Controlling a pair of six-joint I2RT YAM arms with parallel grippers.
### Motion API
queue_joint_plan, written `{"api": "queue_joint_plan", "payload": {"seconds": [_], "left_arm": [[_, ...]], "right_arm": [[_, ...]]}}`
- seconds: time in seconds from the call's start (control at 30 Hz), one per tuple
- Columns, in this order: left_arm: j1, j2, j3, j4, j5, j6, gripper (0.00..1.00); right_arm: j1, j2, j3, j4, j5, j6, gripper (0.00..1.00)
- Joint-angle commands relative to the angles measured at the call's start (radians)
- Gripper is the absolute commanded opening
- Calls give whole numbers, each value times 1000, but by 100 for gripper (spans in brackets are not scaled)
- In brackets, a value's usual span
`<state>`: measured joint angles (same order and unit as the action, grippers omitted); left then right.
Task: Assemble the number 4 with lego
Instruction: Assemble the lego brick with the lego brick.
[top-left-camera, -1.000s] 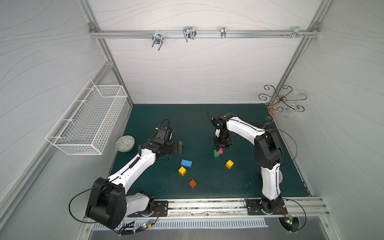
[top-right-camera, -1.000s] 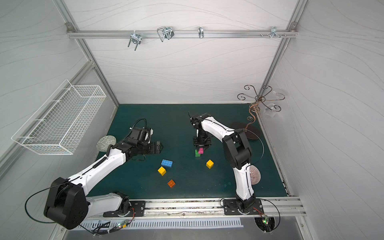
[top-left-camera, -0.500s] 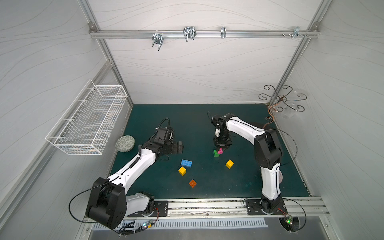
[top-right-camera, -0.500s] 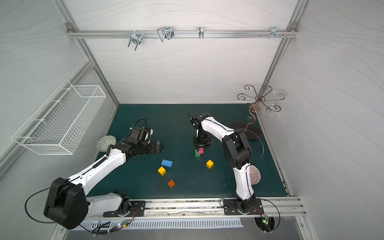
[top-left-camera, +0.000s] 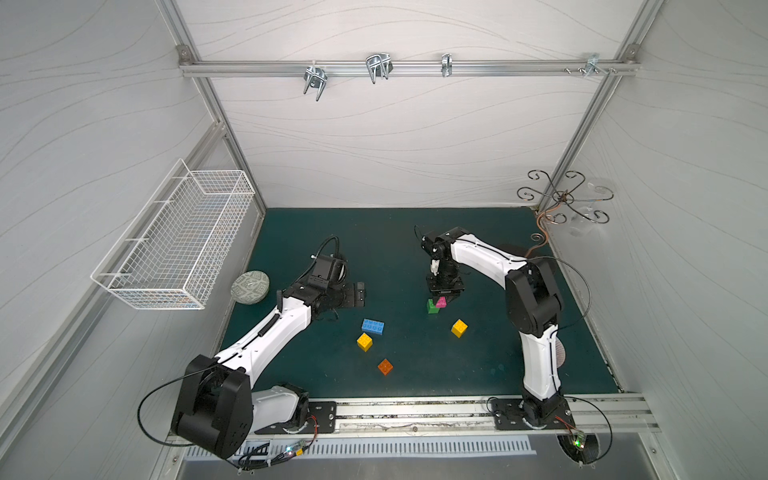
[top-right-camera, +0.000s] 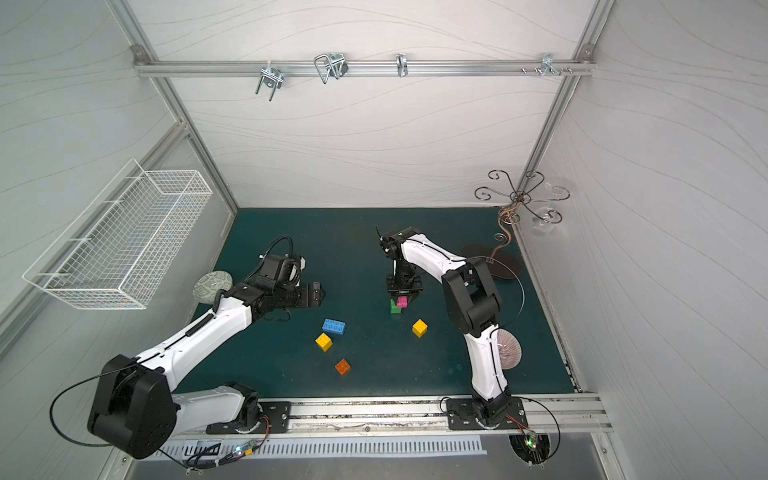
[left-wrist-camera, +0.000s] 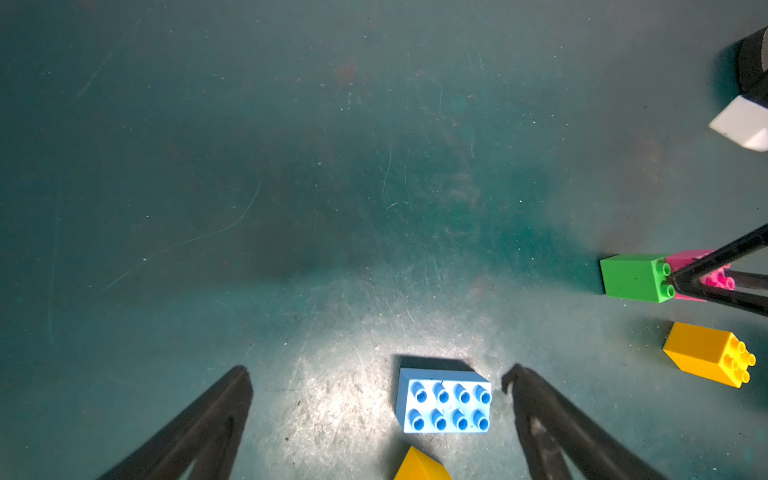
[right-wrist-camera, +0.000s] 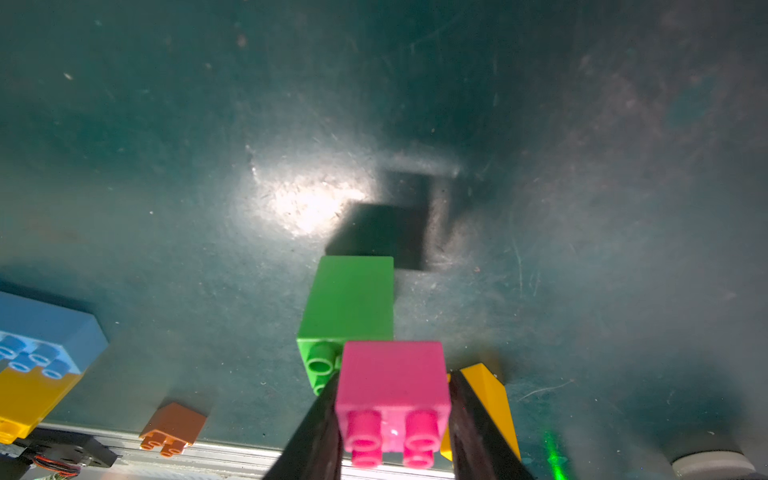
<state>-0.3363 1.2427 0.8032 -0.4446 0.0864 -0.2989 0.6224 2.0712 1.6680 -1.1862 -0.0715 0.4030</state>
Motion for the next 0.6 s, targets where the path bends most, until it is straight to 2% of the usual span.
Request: {"api": "queue_joint_plan", "payload": {"seconds": [0.0,0.57], "left_arm": [[-4,-16,37,14,-12,7,99],[-19,-16,28,-10,-21,9,99]], "right_arm": [[8,-8,29,-24,-1,7,43],[9,-124,46,-57,-9,11,60]]}}
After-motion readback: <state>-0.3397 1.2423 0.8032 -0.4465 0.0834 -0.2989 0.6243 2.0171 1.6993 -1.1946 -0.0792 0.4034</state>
